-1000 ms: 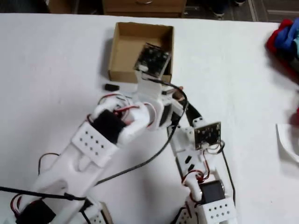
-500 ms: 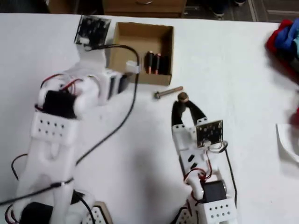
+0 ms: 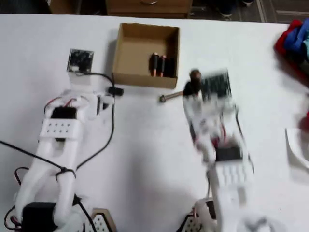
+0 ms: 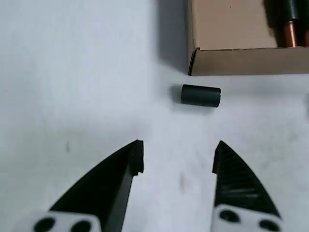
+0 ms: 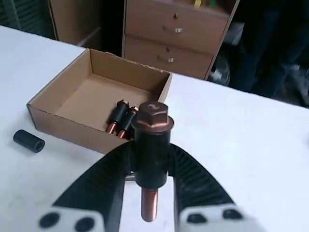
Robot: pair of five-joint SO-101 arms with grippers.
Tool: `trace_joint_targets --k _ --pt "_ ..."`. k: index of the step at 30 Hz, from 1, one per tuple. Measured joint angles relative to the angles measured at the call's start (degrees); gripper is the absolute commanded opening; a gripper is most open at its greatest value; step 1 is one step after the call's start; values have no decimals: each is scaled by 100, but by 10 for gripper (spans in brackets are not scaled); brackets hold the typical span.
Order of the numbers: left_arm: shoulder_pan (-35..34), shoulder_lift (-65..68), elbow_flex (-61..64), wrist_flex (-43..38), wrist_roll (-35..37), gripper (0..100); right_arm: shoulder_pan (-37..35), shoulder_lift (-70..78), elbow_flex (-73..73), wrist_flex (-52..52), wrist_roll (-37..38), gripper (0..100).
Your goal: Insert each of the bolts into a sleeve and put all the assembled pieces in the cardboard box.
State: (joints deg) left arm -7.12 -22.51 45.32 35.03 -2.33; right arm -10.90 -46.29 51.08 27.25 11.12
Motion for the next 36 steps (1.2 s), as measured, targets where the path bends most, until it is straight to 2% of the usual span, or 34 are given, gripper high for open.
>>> trace_joint_targets --k 6,12,16,19,23,28,36 --pt "-97 97 914 -1327 35 248 0 3692 -4264 2084 -97 19" --pt "-141 132 1029 -1705 35 248 -18 7420 -9073 4158 -1398 21" --pt "-141 132 1037 -1705 35 248 -334 9644 -12237 4492 -1609 21" --pt "-141 132 1046 -1705 35 248 -721 10857 -13873 4343 -1644 21" --pt "-141 132 1152 -1714 35 248 -905 11446 -13987 3833 -1644 20" --pt "-141 132 1152 -1714 35 248 -870 11508 -13609 3112 -1644 20" --pt "-132 132 1152 -1714 35 248 -923 11508 -13081 2927 -1644 20"
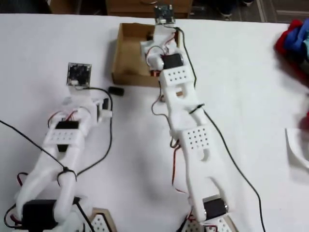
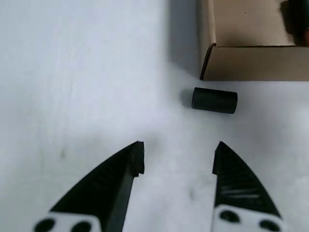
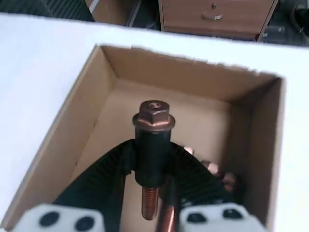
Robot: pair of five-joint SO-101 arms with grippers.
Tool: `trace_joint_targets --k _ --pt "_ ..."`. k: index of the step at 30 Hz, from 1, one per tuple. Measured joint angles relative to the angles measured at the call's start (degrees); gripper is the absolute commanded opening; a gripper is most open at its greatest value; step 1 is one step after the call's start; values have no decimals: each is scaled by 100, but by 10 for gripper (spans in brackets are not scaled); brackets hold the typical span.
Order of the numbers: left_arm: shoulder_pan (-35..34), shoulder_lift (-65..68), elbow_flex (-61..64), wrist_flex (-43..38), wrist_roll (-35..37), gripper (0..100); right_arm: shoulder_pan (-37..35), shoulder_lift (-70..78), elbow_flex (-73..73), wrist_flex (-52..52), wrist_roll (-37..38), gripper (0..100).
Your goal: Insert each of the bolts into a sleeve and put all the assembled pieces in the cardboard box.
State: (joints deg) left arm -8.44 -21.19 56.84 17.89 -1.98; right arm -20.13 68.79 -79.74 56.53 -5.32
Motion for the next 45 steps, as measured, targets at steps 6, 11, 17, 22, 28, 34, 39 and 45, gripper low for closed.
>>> trace_joint_targets --k 6,11,17,22,28,34,39,45 --pt "-9 0 0 0 0 248 -18 0 316 0 -9 20" --pt "-9 0 0 0 0 248 -158 18 633 -18 -35 20" --pt "0 0 0 0 0 248 -255 18 923 -343 -35 20" --pt "0 0 0 0 0 248 -237 18 1046 -396 -53 21" --pt "0 0 0 0 0 248 -237 211 1037 -396 -53 73" --pt "0 0 0 0 0 248 -281 299 1029 -404 -62 139" --pt "0 0 0 0 0 248 -273 299 1029 -440 -62 81" --pt "0 0 0 0 0 248 -141 167 1037 -440 -62 20"
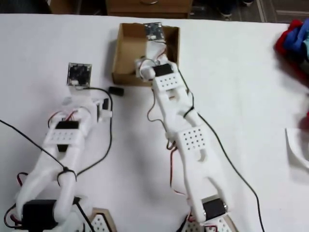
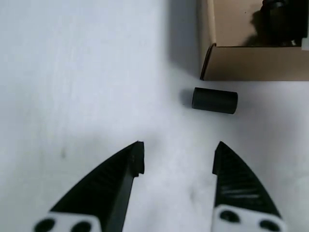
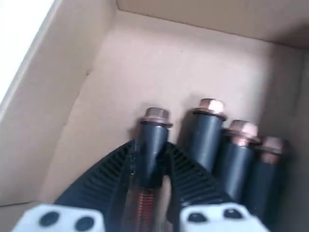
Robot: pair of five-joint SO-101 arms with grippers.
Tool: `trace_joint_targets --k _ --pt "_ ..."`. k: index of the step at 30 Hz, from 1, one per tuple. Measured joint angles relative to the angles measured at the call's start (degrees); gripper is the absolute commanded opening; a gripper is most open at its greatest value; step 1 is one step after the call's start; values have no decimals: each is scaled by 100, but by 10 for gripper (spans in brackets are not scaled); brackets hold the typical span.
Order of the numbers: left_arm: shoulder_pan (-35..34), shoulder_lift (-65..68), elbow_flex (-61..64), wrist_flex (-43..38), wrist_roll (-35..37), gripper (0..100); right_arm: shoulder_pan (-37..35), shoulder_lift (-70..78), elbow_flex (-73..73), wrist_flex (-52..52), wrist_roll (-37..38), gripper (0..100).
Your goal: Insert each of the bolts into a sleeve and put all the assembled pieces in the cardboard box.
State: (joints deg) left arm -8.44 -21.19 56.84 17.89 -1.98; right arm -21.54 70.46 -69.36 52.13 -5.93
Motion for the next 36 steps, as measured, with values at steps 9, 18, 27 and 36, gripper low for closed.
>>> trace_joint_targets --k 9,18,27,36 --pt "-264 0 0 0 229 248 229 -1284 -9 1609 422 92" --pt "-1565 0 0 0 1890 248 -316 -1820 -9 3710 2532 151" --pt "-2057 0 -62 0 2145 248 -1327 -1802 9 4316 4686 149" --pt "-2127 0 -62 0 2145 248 -1415 -985 9 3323 5090 149"
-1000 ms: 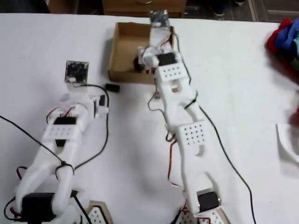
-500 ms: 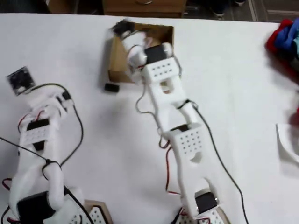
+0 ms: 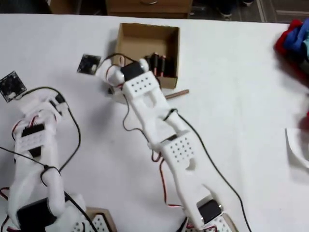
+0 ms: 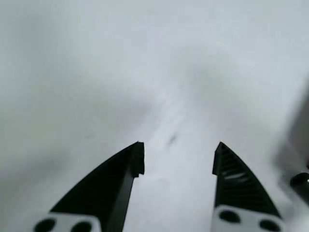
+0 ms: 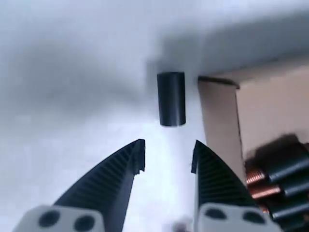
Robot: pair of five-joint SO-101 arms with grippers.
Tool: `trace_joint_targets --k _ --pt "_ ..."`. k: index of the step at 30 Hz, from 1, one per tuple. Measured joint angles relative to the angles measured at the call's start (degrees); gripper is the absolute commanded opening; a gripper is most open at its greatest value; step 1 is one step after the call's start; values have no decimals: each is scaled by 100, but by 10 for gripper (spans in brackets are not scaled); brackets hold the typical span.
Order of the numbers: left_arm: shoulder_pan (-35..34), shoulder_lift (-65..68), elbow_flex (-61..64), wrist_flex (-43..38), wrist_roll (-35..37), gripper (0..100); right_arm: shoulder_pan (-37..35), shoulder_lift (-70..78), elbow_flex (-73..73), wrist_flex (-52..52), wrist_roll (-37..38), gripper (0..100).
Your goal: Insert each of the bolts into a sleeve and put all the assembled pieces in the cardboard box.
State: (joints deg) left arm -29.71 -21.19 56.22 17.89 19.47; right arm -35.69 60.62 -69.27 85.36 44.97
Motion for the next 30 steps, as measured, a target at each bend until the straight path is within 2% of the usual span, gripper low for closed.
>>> trace_joint_targets --k 8,16,18,21,25,30 --pt "-290 0 0 0 0 248 -316 475 0 -703 9 148" --pt "-273 0 0 0 0 248 -334 923 -9 -1389 9 146" --pt "-273 0 0 0 0 248 -334 941 -9 -1398 9 115" --pt "-264 0 0 0 0 248 -334 941 -9 -1398 9 17" --pt "-273 0 0 0 0 248 -325 941 -44 -1160 352 19" --pt "-273 0 0 0 0 248 -334 826 -79 -360 554 21"
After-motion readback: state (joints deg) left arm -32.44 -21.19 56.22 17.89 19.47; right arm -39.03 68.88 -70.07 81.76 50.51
